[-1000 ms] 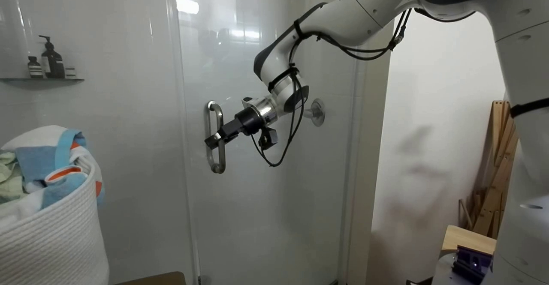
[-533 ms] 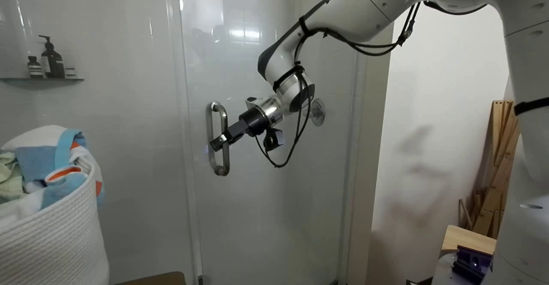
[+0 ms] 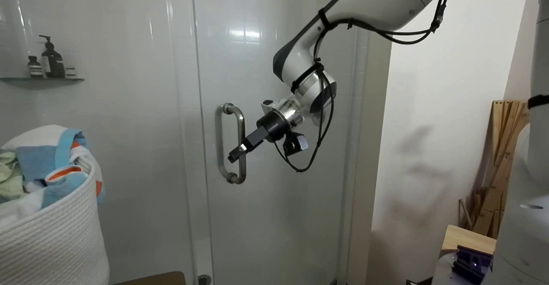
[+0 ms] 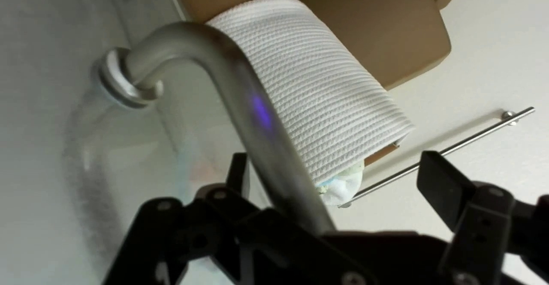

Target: Open the shower door

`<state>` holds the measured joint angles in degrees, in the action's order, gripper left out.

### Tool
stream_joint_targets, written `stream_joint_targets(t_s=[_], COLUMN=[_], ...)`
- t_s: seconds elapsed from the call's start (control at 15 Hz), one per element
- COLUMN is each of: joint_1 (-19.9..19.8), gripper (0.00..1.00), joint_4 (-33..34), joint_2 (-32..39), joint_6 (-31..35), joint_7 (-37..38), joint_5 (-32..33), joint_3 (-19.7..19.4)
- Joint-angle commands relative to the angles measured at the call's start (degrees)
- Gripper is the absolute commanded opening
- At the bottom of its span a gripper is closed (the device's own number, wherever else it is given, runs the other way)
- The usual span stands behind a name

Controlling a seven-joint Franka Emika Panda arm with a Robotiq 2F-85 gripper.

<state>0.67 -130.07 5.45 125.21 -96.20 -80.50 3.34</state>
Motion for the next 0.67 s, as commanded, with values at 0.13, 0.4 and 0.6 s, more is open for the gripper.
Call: stream_joint_targets(t_s=[0.13, 0.4, 0.6], joint_1=[0.2, 0.6, 1.2], gripper=[1.0, 1.0, 1.0], joint_4=[-6.6, -7.5, -7.5], joint_2=[-7.6, -12.6, -14.6], joint_6=[10.7, 18.2, 26.0], joint_7=[-1.3, 0.1, 9.6], joint_5=[-0.1, 0.5, 7.3], joint_3=[-1.5, -1.3, 0.7])
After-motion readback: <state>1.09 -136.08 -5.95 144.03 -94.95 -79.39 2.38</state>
